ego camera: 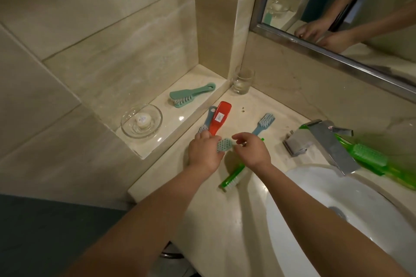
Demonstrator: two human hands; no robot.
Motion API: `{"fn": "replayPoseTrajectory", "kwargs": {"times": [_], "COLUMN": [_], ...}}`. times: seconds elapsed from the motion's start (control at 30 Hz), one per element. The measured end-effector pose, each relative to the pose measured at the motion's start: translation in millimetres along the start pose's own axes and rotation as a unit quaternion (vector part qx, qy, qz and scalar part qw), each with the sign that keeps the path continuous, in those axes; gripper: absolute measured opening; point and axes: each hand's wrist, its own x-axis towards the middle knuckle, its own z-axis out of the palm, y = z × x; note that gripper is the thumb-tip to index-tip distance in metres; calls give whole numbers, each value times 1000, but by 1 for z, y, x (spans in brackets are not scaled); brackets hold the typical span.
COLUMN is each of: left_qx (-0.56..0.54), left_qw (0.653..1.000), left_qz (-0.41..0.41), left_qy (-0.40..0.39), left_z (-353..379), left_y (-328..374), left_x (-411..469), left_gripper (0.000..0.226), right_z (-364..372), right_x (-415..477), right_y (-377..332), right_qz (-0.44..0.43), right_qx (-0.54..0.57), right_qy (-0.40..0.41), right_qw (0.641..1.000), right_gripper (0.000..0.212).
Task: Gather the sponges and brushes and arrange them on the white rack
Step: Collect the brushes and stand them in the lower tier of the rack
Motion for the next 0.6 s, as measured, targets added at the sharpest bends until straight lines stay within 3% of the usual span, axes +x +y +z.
{"fn": "replayPoseTrajectory", "kwargs": {"times": [0.13,0.3,0.6], "left_qx": [52,12,49], "left_qw": [998,999,997], "left_qz": [16,20,57], "left_qy": [-12,23,-11], "left_z": [12,20,10], "left_y": [-5,-9,-7], "left_x": [11,14,17], "left_gripper": [53,41,37], "right_z": [5,11,12], "right_x": [14,24,31], "right_y": [3,1,-14], "right_qz": [-2,-13,-22], "right_qx": [5,40,105], "right_qy": [17,60,121], "right_qw": [1000,997,987], "right_gripper": [23,21,22]}}
